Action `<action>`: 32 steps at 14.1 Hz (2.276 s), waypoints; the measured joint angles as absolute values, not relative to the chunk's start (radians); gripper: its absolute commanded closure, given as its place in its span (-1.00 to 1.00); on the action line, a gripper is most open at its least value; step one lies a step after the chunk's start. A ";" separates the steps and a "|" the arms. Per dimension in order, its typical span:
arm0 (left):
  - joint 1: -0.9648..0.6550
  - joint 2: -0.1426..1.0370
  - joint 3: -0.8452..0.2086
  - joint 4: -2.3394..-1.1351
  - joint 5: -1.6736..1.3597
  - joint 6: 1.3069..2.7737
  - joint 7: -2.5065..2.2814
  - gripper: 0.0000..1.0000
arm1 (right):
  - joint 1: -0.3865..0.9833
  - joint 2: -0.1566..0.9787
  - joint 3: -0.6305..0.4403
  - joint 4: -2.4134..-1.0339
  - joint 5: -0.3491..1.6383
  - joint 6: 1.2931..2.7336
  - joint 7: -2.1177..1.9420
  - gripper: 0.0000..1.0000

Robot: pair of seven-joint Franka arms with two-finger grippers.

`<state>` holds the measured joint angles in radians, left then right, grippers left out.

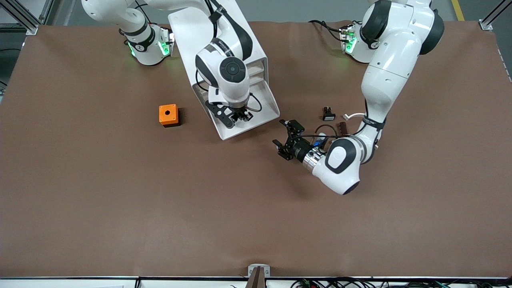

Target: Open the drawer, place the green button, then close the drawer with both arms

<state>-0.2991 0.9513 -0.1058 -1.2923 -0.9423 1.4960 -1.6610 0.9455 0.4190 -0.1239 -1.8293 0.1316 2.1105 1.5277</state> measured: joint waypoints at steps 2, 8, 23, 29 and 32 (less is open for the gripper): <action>-0.287 0.940 -0.103 -1.269 -0.894 1.496 -1.527 -1.00 | 0.970 0.429 -0.124 -1.829 0.132 2.110 1.541 -1.00; -0.299 0.875 -0.103 -1.231 -0.646 1.581 -1.192 -1.00 | 0.974 0.434 -0.140 -1.702 0.131 1.959 1.394 -1.00; -0.606 0.841 -0.111 -1.202 0.052 2.079 -1.177 -1.00 | 0.365 0.256 -0.179 -1.412 0.034 1.369 0.398 -1.00; -0.657 0.841 -0.110 -1.223 0.099 2.150 -1.215 -1.00 | 0.113 0.241 -0.181 -1.414 -0.034 1.310 0.009 -1.00; -0.676 0.842 -0.110 -1.263 0.101 2.181 -1.226 -1.00 | 0.029 0.243 -0.181 -1.415 -0.034 1.311 -0.078 -1.00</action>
